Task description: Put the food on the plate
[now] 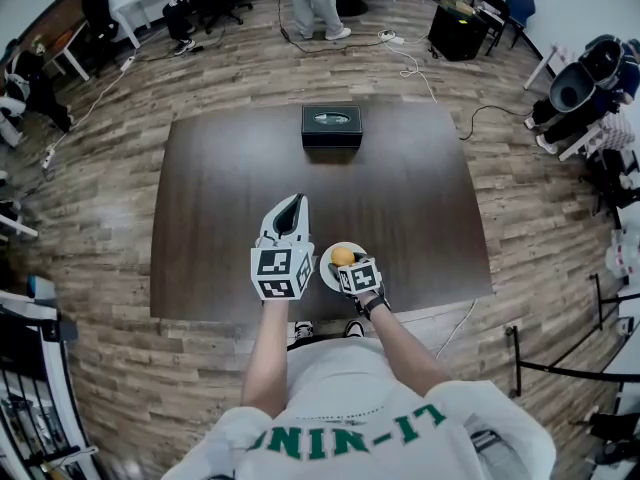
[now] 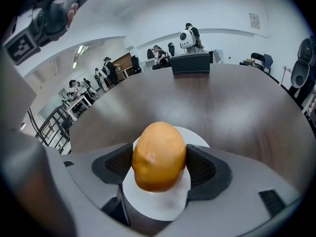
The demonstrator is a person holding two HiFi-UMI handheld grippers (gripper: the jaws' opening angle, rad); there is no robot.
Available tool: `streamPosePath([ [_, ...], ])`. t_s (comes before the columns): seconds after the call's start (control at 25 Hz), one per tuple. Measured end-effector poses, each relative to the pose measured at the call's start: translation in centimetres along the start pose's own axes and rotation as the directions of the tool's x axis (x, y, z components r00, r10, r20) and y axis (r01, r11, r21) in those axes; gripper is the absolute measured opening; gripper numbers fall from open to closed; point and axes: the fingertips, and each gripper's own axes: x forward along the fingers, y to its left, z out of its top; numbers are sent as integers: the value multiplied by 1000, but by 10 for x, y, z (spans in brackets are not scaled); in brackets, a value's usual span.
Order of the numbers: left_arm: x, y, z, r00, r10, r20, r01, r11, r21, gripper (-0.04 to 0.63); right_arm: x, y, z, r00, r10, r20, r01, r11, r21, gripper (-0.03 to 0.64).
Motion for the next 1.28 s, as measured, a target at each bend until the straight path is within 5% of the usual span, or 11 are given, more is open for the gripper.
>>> streamPosePath([
  [0.44,-3,1,-4,1000,10,-8,-10,1000,6,11,-6,0,7,1000,8,13,-8,1000,-6,455],
  [0.76,-8,2,-6,1000,20,-12,-20,1000,13,11,-32,-18,34,994,-41,105,38,999,35,459],
  [1.0,-10,1,-4,999,29,-14,-28,999,40,11,-64,-47,76,959,-97,267,65,990,127,412],
  [1.28,-12,2,0,999,38,-6,-38,999,37,11,-127,-52,135,900,-129,417,97,991,96,346],
])
